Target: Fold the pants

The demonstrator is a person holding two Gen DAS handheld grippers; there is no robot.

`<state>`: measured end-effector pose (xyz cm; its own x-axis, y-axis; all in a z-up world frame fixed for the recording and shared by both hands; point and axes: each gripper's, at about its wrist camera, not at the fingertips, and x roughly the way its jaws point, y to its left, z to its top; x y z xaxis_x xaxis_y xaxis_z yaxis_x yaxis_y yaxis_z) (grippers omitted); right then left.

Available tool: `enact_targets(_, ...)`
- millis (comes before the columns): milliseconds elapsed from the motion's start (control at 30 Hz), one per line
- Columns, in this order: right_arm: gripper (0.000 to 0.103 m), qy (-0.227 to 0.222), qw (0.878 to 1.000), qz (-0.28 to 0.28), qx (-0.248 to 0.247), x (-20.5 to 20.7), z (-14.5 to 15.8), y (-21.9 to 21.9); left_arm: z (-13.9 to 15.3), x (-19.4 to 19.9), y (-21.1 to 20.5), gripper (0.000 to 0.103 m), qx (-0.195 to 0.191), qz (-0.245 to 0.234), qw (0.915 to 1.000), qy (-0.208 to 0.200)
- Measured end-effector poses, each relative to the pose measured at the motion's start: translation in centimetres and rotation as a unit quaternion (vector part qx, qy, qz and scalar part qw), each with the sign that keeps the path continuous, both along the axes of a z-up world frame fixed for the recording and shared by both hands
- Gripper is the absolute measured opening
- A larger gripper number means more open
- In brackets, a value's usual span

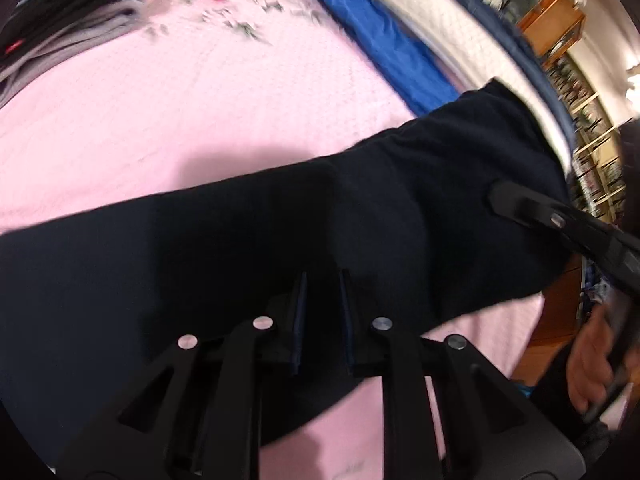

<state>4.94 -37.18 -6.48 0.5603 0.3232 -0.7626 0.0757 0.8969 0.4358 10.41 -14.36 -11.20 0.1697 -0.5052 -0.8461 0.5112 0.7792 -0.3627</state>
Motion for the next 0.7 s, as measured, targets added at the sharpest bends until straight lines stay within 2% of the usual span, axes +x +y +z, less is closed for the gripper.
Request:
enact_targets(100, 0.014, -0.007, 1.000, 0.009, -0.001, 0.2, 0.9, 0.9, 1.5, -0.3, 5.7, 0.024, -0.006, 0.051, 0.9982, -0.032)
enact_targets(200, 0.014, -0.014, 0.999, 0.031, -0.009, 0.7, 2.0, 3.0, 1.7, 0.5, 14.3, 0.024, 0.004, 0.149, 0.9882, -0.036)
enact_targets(233, 0.014, -0.015, 0.999, 0.043, -0.011, 1.1, 2.4, 4.3, 1.7, 0.7, 17.0, 0.024, 0.004, 0.181, 0.9828, -0.035)
enact_targets(300, 0.014, -0.017, 0.997, 0.067, -0.017, 2.0, 3.1, 6.6, 1.6, 1.0, 24.0, 0.024, -0.003, 0.257, 0.9658, -0.032)
enact_targets(367, 0.013, -0.020, 0.995, 0.095, -0.026, 3.2, 3.8, 9.8, 0.9, 1.6, 28.6, 0.023, 0.015, 0.300, 0.9538, -0.020)
enact_targets(433, 0.013, -0.022, 0.991, 0.124, -0.041, 4.4, 4.0, 13.5, -0.3, 1.7, 31.3, 0.023, 0.026, 0.314, 0.9490, 0.000)
enact_targets(533, 0.013, -0.011, 0.983, 0.170, -0.070, 6.0, 2.6, 19.3, -2.0, 1.4, 32.5, 0.025, 0.004, 0.306, 0.9518, 0.021)
enact_targets(633, 0.013, 0.024, 0.972, 0.205, -0.110, 7.3, -0.2, 24.3, -2.0, 1.1, 31.8, 0.026, 0.006, 0.298, 0.9546, 0.000)
enact_targets(700, 0.013, 0.042, 0.966, 0.224, -0.118, 7.6, -1.6, 26.5, -2.3, 1.2, 31.5, 0.026, -0.002, 0.296, 0.9553, -0.001)
